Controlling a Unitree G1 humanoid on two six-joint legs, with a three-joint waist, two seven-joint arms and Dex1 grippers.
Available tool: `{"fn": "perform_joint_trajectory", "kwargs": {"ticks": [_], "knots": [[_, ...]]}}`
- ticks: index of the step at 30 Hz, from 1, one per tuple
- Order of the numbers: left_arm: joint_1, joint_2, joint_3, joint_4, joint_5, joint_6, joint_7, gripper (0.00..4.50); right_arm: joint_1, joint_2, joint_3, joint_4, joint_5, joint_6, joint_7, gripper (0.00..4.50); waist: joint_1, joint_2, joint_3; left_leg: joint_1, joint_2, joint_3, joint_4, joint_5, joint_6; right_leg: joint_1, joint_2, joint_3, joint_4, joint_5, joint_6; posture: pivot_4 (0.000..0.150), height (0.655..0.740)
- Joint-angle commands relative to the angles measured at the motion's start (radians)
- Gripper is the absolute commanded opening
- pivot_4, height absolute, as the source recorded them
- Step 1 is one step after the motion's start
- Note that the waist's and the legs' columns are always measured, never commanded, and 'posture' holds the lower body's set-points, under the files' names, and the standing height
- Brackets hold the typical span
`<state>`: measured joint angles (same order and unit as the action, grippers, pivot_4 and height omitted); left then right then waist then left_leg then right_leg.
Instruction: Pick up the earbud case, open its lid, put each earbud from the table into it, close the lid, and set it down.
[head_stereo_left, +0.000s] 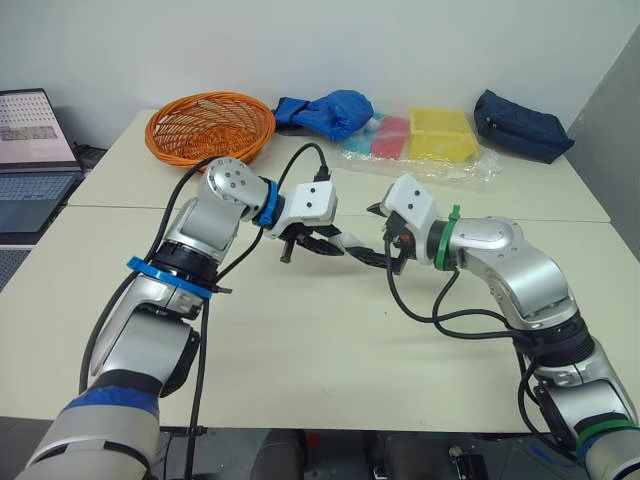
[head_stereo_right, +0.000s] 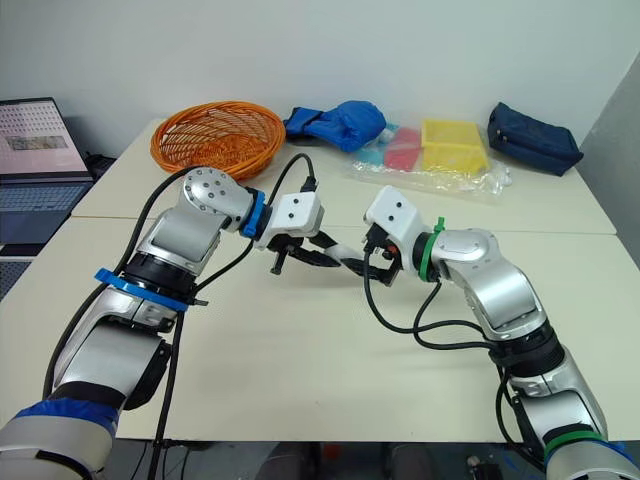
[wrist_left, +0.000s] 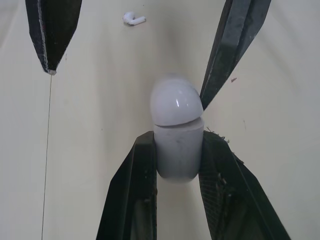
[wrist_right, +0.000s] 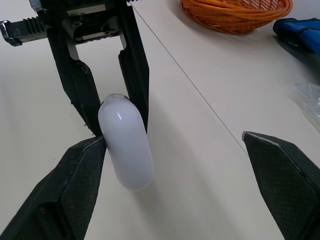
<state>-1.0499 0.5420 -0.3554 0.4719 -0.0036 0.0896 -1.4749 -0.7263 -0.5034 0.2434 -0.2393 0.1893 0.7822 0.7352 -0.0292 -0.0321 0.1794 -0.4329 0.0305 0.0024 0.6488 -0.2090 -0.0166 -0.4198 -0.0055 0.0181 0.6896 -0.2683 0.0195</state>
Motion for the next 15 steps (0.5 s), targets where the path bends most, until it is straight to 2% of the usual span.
{"fn": "perform_joint_trajectory", "kwargs": {"ticks": [1, 8, 15], "knots": [[0.005, -0.007, 0.025, -0.043, -0.032, 0.012, -0.011, 0.75, -0.033, -0.026, -0.087, -0.034, 0.017, 0.019, -0.021, 4.48, 0.0, 0.0, 0.0, 0.0, 0.0, 0.0, 0.0, 0.0, 0.0, 0.0, 0.0, 0.0, 0.0, 0.0, 0.0, 0.15, 0.74], [0.041, 0.001, 0.035, -0.065, -0.048, 0.041, 0.009, 0.75, -0.02, -0.058, -0.112, -0.1, 0.059, 0.073, -0.01, 4.48, -0.001, 0.0, 0.0, 0.0, 0.0, 0.0, 0.0, 0.0, 0.0, 0.0, 0.0, 0.0, 0.001, 0.0, 0.0, 0.15, 0.74], [0.086, -0.023, 0.107, -0.112, -0.122, 0.144, 0.082, 0.75, -0.011, -0.094, -0.158, -0.167, 0.149, 0.146, 0.019, 4.48, 0.0, 0.0, 0.0, 0.0, 0.0, 0.0, 0.001, 0.0, 0.0, 0.0, 0.0, 0.0, 0.002, 0.0, 0.0, 0.15, 0.74]]}}
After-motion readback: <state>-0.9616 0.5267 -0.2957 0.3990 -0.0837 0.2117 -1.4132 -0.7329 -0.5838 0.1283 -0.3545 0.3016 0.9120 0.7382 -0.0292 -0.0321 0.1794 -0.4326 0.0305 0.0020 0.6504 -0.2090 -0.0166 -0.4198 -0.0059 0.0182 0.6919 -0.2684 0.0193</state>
